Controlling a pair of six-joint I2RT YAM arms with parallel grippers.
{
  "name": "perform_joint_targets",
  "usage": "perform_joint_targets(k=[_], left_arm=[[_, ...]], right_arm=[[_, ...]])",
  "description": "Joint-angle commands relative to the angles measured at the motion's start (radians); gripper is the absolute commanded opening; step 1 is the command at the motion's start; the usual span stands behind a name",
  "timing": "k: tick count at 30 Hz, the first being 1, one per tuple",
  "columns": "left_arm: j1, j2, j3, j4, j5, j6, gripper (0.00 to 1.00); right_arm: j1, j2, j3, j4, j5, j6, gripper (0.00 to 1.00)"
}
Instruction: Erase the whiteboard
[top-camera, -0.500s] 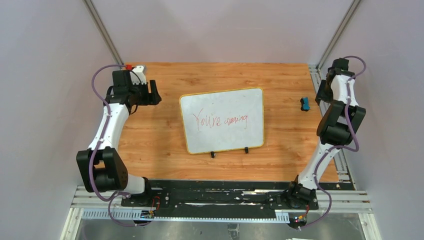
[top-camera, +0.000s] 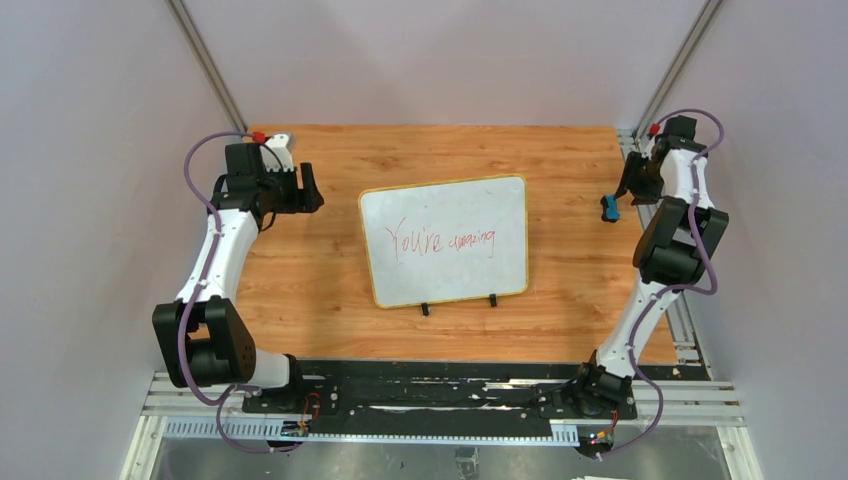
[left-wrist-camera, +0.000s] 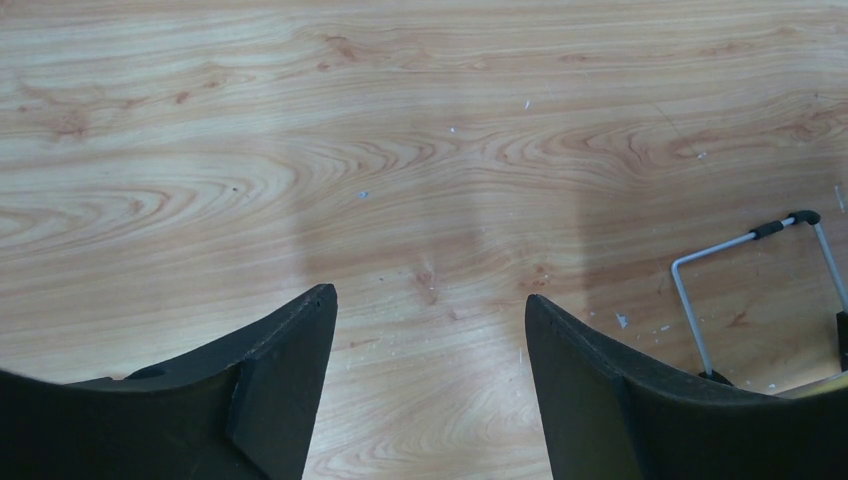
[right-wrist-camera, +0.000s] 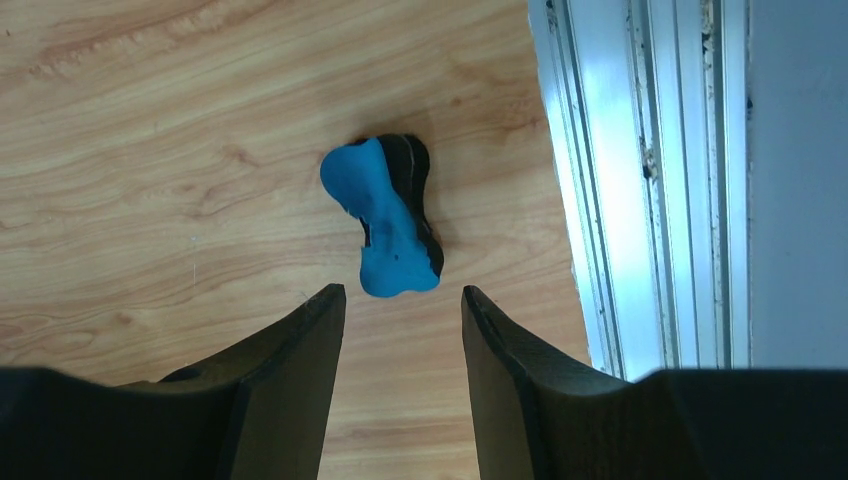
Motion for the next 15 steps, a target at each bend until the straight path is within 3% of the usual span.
perform_joint_targets(k=[1,15], left_arm=[[0.004,-0.019,-0.011,0.017,0.021,0.013,0.73],[0.004,-0.021,-0.011,0.004,-0.003,0.018,0.73]], right_arm=[[0.007,0.071,0.055,-0.021,-0.035,-0.007,0.48],[0.016,0.146,0.048,-0.005,-0.082,-0.001,0.49]])
